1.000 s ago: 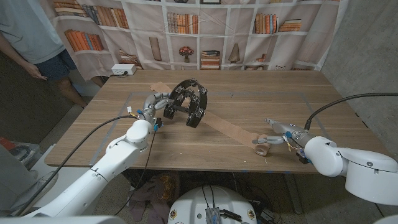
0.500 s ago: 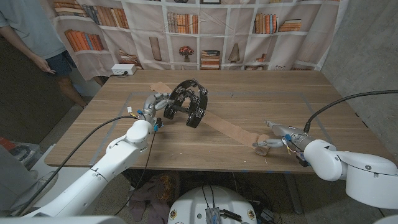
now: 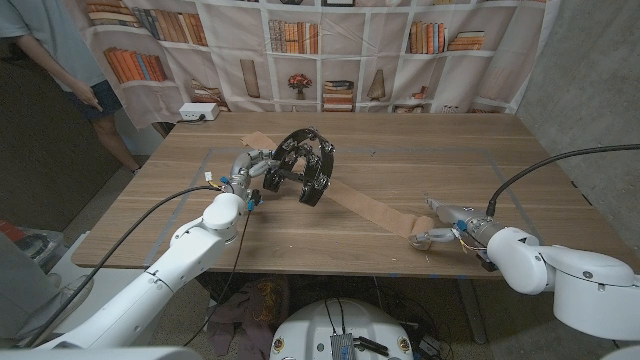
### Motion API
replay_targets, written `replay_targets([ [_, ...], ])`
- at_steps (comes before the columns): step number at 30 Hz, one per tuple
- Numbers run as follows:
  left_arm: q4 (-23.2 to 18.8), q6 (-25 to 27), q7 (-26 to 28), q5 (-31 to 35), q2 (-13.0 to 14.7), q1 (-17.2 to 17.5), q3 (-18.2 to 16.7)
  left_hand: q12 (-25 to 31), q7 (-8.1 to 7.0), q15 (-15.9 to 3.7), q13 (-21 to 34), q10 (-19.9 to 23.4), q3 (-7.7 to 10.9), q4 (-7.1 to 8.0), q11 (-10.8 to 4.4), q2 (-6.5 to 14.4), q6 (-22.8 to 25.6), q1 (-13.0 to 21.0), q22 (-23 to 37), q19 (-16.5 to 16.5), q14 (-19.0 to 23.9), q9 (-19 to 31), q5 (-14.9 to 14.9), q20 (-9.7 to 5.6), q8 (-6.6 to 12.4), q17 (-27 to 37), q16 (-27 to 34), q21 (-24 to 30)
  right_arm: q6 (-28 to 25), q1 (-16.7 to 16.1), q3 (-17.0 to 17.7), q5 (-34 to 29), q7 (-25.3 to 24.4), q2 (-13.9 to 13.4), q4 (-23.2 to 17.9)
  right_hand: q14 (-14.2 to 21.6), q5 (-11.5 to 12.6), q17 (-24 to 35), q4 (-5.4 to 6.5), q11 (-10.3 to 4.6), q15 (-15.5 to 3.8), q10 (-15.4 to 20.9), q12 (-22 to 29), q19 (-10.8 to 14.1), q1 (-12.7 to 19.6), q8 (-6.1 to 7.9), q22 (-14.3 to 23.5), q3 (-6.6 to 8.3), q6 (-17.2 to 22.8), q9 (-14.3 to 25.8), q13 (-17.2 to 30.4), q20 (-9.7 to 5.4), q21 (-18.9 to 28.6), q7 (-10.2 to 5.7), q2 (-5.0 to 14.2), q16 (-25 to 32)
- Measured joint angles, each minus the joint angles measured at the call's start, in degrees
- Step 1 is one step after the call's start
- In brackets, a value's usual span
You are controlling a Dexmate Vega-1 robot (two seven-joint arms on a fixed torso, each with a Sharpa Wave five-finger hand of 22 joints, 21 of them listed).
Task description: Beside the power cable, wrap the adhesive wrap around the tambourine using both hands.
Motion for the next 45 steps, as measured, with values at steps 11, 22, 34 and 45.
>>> replay_targets([
  [11,-0.5,0.51,-0.29,-0.02,0.55,-0.34,0.0,0.0,0.08,0.0,0.0,0.32,0.01,-0.01,-0.12,0.0,0.09,0.0,-0.01,-0.5,-0.01,-0.01,0.09,0.09,-0.21,-0.01,0.02,0.36,-1.52,1.05,-2.29,-3.48,2.06,0.69,0.23,1.16,0.0,0.29,-0.6,-0.32,-0.09,0.31,0.21,1.84,3.58,0.21,0.24,1.33,0.0,0.0,0.0,-1.44,0.42,0.0,1.6,0.0],
  [22,-0.81,0.89,-0.45,-0.06,0.8,-0.44,-0.05,0.0,0.08,0.21,-0.01,0.32,0.0,0.0,-0.12,-0.16,0.09,-0.16,-0.05,-0.51,0.21,-0.01,0.09,0.1,-0.21,-0.05,0.1,0.81,-2.57,1.81,-4.01,-5.25,2.7,1.69,0.56,1.25,-0.01,0.28,-0.94,-0.72,0.0,0.72,0.43,2.23,5.52,0.21,0.53,2.22,-0.23,0.0,0.27,-1.44,0.42,-0.23,2.48,0.0],
  [34,-0.69,0.78,-0.97,-0.25,0.92,-0.94,-0.35,0.0,0.08,0.21,-0.01,0.4,0.16,-0.16,-0.02,-0.16,0.09,-0.16,0.02,-0.6,0.21,-0.01,0.05,0.19,-0.44,-0.04,0.08,1.02,-3.19,2.24,-4.88,-6.92,3.21,2.32,0.95,3.29,-0.77,0.28,-0.7,-2.6,-0.41,4.61,2.15,2.67,8.3,1.06,1.06,2.94,0.29,-0.01,0.7,-1.45,0.87,-0.97,2.85,0.0],
  [45,-0.5,0.39,-0.91,-0.46,0.8,-0.63,-0.35,-0.43,0.08,0.2,-0.01,0.4,0.16,-0.16,-0.02,-0.16,0.09,-0.16,0.03,-0.6,0.2,-0.01,0.03,0.19,-0.45,-0.02,0.01,1.25,-3.07,1.86,-4.75,-7.01,2.69,2.23,1.02,6.66,-1.45,0.58,-0.37,-4.96,-0.35,10.29,5.01,3.49,9.74,2.17,1.31,3.26,3.29,0.29,1.71,-1.43,1.33,-2.94,3.68,0.89],
])
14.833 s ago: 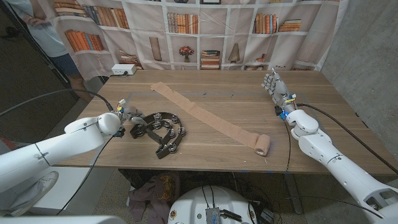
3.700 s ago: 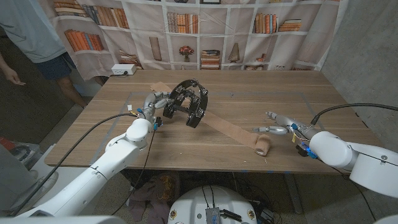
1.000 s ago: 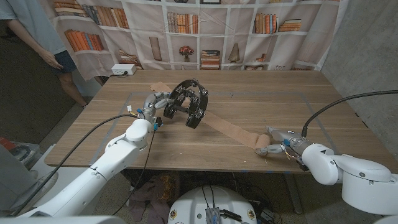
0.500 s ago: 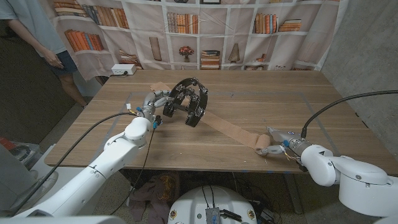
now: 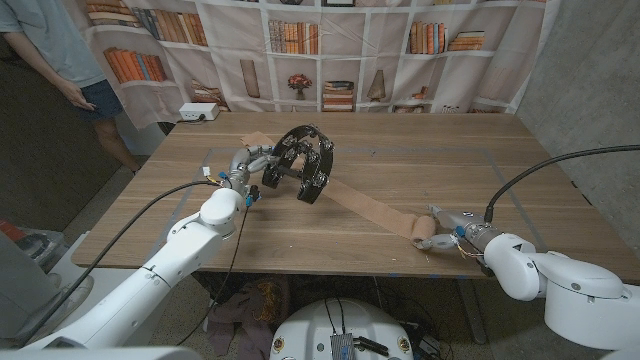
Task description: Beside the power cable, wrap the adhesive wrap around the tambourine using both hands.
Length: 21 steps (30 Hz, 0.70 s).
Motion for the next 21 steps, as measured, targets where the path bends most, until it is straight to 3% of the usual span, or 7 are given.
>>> replay_targets([
  [5,0.0,-0.01,0.09,-0.05,0.0,0.21,-0.02,0.0,0.0,0.0,0.0,0.0,1.02,1.02,0.0,-0.37,0.0,-0.36,0.0,0.0,0.0,0.0,-0.03,0.0,0.0,0.02,0.0,0.0,0.29,-0.27,0.17,-0.03,-0.66,-0.02,0.15,1.91,-0.2,0.5,0.5,-1.91,0.01,4.1,1.86,0.48,0.53,1.0,0.02,-0.21,3.22,-0.02,0.62,-0.12,0.0,-1.29,0.53,0.85],
  [12,-0.09,-0.02,0.32,-0.12,-0.01,0.39,-0.09,0.0,-0.21,-0.01,0.0,0.0,1.02,1.02,0.01,-0.36,0.21,-0.36,-0.02,-0.02,0.0,-0.01,-0.04,-0.01,-0.01,0.1,-0.04,0.4,0.44,-0.66,0.35,-0.38,-1.68,0.22,0.34,6.41,-0.21,1.29,0.78,-2.76,-0.13,8.33,3.66,3.1,1.65,2.1,0.28,-0.02,7.51,-0.16,1.12,0.0,1.38,-2.48,1.86,2.66],
  [16,-0.09,-0.24,0.4,-0.13,-0.12,0.49,-0.1,0.0,-0.31,-0.01,0.31,0.0,1.03,1.02,0.01,-0.36,0.3,-0.36,-0.03,-0.21,-0.01,-0.02,-0.15,-0.01,-0.06,0.33,-0.13,0.41,0.56,-1.11,0.48,-0.71,-2.65,0.61,0.52,9.37,-0.21,1.96,0.36,-2.64,-0.22,9.52,4.86,4.69,3.55,2.33,0.53,1.05,8.86,-0.16,1.45,-0.21,2.15,-3.65,3.68,3.83],
  [21,-0.08,-0.4,0.48,-0.13,-0.22,0.6,-0.1,0.0,-0.31,-0.01,0.31,0.0,1.25,0.79,0.01,-0.36,0.3,-0.36,-0.05,-0.21,-0.01,0.28,0.06,-0.01,-0.06,0.34,0.08,0.62,1.15,-2.18,1.44,-0.39,-4.6,0.98,0.76,11.77,-0.21,2.69,0.06,-1.68,-0.25,10.47,6.07,6.11,4.94,2.7,0.8,1.34,11.06,-0.16,1.78,-0.03,3.09,-4.84,4.16,4.91],
])
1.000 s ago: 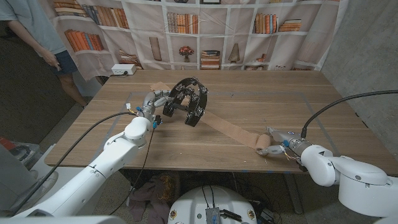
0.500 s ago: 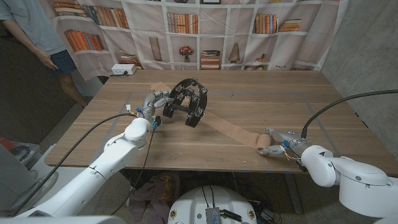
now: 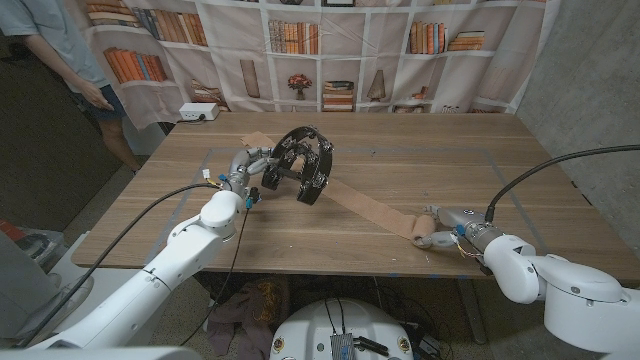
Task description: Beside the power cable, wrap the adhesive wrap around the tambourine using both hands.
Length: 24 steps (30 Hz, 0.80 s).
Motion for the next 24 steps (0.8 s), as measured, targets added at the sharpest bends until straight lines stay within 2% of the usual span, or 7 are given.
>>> replay_targets([
  [4,0.02,-0.05,0.1,-0.01,-0.03,0.14,-0.06,0.0,0.0,0.0,0.0,0.0,0.0,0.0,0.0,0.0,0.0,0.0,-0.02,0.0,0.0,0.01,0.0,0.0,0.0,0.0,0.0,0.0,1.18,-1.61,2.04,1.81,-3.11,0.04,0.16,1.05,-0.21,0.43,0.0,0.22,0.17,0.21,0.04,0.94,1.57,0.18,0.02,-0.01,0.5,0.0,0.15,-0.09,0.23,-0.1,0.36,0.41],
  [7,0.02,-0.14,0.28,-0.01,-0.08,0.24,-0.1,0.0,0.0,0.0,0.0,0.0,0.0,0.0,0.0,0.0,0.0,0.0,-0.02,0.0,0.0,0.01,0.0,0.0,0.0,-0.01,0.0,0.19,1.96,-2.98,4.02,3.36,-5.17,-0.03,0.21,1.38,-0.27,0.47,0.0,0.53,-0.08,0.52,0.12,1.14,1.58,0.23,0.03,-0.01,0.66,0.01,0.15,-0.29,0.35,0.04,0.35,0.85],
  [14,0.15,-0.14,0.28,-0.01,-0.18,0.29,-0.13,0.0,0.0,0.0,-0.01,0.0,0.0,0.01,0.0,0.0,0.0,0.0,0.03,-0.2,-0.01,0.0,0.0,0.2,0.0,-0.02,0.0,0.22,4.03,-2.98,4.02,6.67,-9.55,-0.03,0.21,1.94,-0.27,0.72,0.0,0.83,-0.1,0.82,0.13,1.24,1.72,0.23,0.03,-0.01,0.83,0.01,0.47,-0.38,0.66,0.2,0.21,0.85],
  [15,0.15,-0.51,0.43,0.13,-0.18,0.29,-0.13,0.0,0.0,-0.01,-0.01,0.0,-0.01,0.01,0.0,0.0,0.0,0.0,0.02,-0.2,-0.01,0.0,-0.01,0.2,0.0,-0.03,0.0,0.22,4.28,-5.82,8.64,6.99,-10.04,-0.97,-0.03,1.94,-0.27,0.72,0.0,0.83,-0.1,0.82,0.13,1.24,1.72,0.23,0.03,-0.01,0.83,0.01,0.49,-0.38,0.66,0.2,0.21,0.85],
  [18,0.19,-0.52,0.39,0.17,-0.21,0.24,-0.13,0.0,0.0,-0.01,-0.01,0.0,0.0,0.01,0.0,0.0,0.0,0.0,-0.12,-0.31,-0.01,0.0,-0.03,0.1,0.0,-0.04,-0.01,0.23,4.99,-6.52,10.24,7.65,-11.16,-1.28,-0.17,1.94,-0.27,0.72,0.0,0.83,-0.1,0.82,0.17,1.24,1.72,0.23,0.03,-0.02,0.82,0.01,0.5,-0.38,0.66,0.2,0.21,0.85],
  [21,0.27,-0.52,0.38,0.17,-0.25,0.09,-0.12,0.0,0.0,-0.01,-0.01,0.0,-0.01,0.01,0.0,0.0,0.0,0.0,-0.17,-0.42,-0.01,0.0,-0.04,0.0,-0.31,-0.19,-0.02,0.23,5.57,-6.52,10.24,8.17,-12.03,-1.28,-0.18,1.94,-0.27,0.72,0.0,0.83,-0.1,0.82,0.17,1.24,1.72,0.23,0.28,-0.02,0.96,0.01,0.5,-0.38,0.66,0.34,0.21,0.85],
  [24,0.39,-0.56,0.17,0.21,-0.33,-0.02,-0.06,0.0,0.0,-0.01,-0.01,0.0,-0.01,0.01,0.01,0.0,0.0,0.0,-0.2,-0.41,-0.01,0.0,-0.05,0.0,-0.37,-0.19,-0.05,0.23,6.46,-7.39,12.37,8.82,-13.01,-1.58,-0.11,1.94,-0.27,0.83,0.0,0.83,-0.1,0.82,0.18,1.23,1.72,0.23,0.28,-0.02,1.13,0.01,0.5,-0.38,0.66,0.51,0.21,0.85],
])
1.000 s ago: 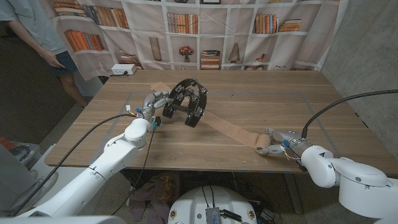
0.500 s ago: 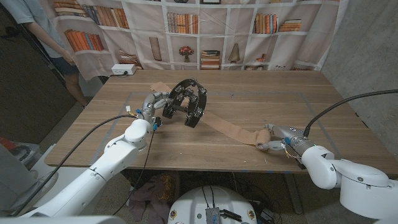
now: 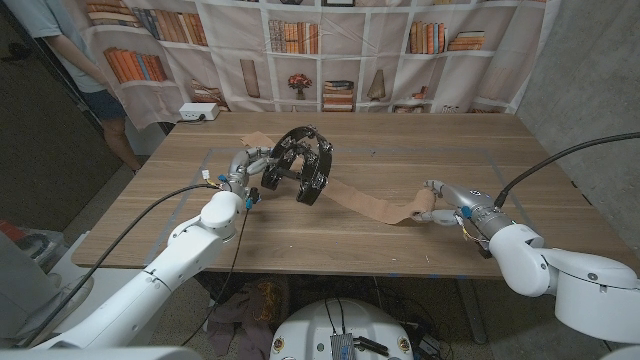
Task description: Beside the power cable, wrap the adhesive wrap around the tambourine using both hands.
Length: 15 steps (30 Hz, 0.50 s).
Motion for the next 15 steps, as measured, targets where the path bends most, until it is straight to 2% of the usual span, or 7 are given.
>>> replay_targets([
  [10,0.43,-0.33,-0.13,0.13,-0.27,-0.45,0.29,0.0,0.0,0.0,0.24,0.06,0.26,-0.23,-0.06,0.0,0.0,0.0,-0.08,-0.1,0.0,0.0,-0.03,0.09,0.0,-0.04,-0.04,0.44,2.6,0.24,1.18,-0.19,-0.78,0.08,0.9,0.0,-0.22,0.16,0.25,0.0,0.0,0.0,0.04,0.0,0.98,0.0,0.0,-0.26,0.0,0.0,-0.02,0.0,0.0,0.0,-0.21,0.0],
  [15,0.85,-0.55,-0.27,0.27,-0.54,-0.9,0.44,0.0,0.0,0.0,0.1,0.42,0.33,-0.17,-0.22,0.0,0.0,0.0,0.01,-0.3,0.0,-0.01,-0.04,0.3,0.0,-0.03,-0.09,0.44,4.08,1.74,1.02,-1.63,0.12,0.77,1.83,0.0,-0.22,0.38,0.25,0.0,0.0,0.0,0.05,0.0,0.98,-0.26,0.0,-0.26,-0.01,0.0,0.08,0.0,0.0,0.0,-0.22,0.0],
])
